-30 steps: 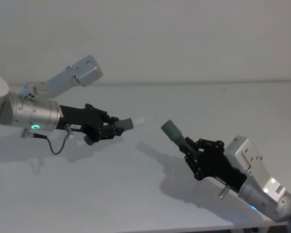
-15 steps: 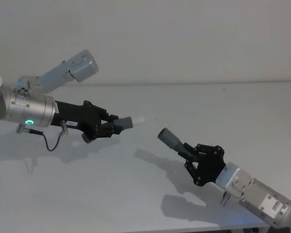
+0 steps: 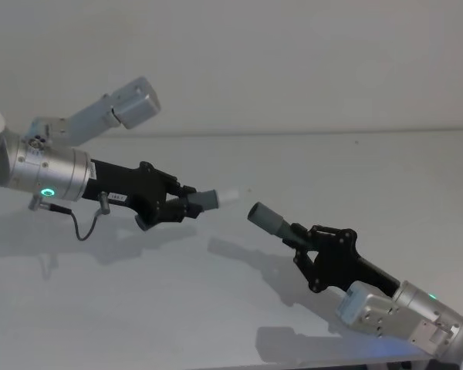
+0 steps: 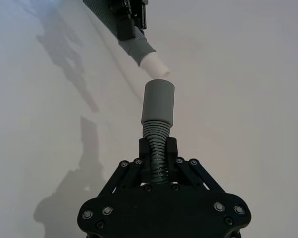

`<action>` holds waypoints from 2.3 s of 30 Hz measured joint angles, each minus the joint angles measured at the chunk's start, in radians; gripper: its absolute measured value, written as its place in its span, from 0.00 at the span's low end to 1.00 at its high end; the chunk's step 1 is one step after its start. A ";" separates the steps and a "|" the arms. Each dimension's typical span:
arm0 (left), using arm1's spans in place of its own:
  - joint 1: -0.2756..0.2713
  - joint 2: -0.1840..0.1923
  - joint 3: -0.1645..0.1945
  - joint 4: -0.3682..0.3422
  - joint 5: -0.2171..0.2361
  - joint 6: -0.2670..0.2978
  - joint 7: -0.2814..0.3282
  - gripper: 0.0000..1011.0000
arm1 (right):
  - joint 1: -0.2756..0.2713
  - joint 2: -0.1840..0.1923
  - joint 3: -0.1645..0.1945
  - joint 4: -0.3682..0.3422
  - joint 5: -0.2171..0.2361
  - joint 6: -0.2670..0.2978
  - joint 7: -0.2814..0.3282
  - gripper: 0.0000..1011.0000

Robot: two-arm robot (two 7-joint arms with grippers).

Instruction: Use both hands to pick up one end of the pipe from the table, align the ends, and insert them.

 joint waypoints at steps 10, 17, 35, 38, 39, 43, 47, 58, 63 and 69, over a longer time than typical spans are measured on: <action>-0.022 0.010 0.033 -0.006 -0.002 0.011 -0.049 0.32 | 0.010 0.008 -0.004 0.004 -0.073 -0.041 -0.055 0.16; -0.042 0.021 0.055 -0.009 0.010 0.017 -0.066 0.32 | 0.017 0.020 -0.012 0.013 -0.114 -0.065 -0.077 0.16; -0.064 0.041 0.083 -0.019 0.018 0.030 -0.076 0.32 | 0.032 0.048 -0.028 0.040 -0.170 -0.092 -0.105 0.16; -0.064 0.043 0.088 -0.019 0.014 0.033 -0.083 0.32 | 0.036 0.050 -0.030 0.041 -0.171 -0.093 -0.108 0.16; -0.064 0.043 0.090 -0.019 0.013 0.034 -0.084 0.32 | 0.037 0.050 -0.031 0.041 -0.172 -0.093 -0.108 0.16; -0.063 0.044 0.096 -0.019 0.007 0.036 -0.093 0.32 | 0.042 0.051 -0.033 0.041 -0.172 -0.094 -0.110 0.16; -0.063 0.043 0.102 -0.016 0.001 0.037 -0.097 0.32 | 0.046 0.053 -0.037 0.040 -0.170 -0.094 -0.110 0.16; -0.063 0.041 0.113 -0.009 -0.008 0.040 -0.099 0.32 | 0.054 0.059 -0.052 0.042 -0.156 -0.095 -0.101 0.16; -0.066 0.042 0.117 -0.005 -0.012 0.040 -0.097 0.32 | 0.060 0.061 -0.058 0.050 -0.152 -0.098 -0.098 0.16; -0.071 0.041 0.122 0.002 -0.014 0.038 -0.096 0.32 | 0.068 0.062 -0.066 0.062 -0.150 -0.105 -0.093 0.16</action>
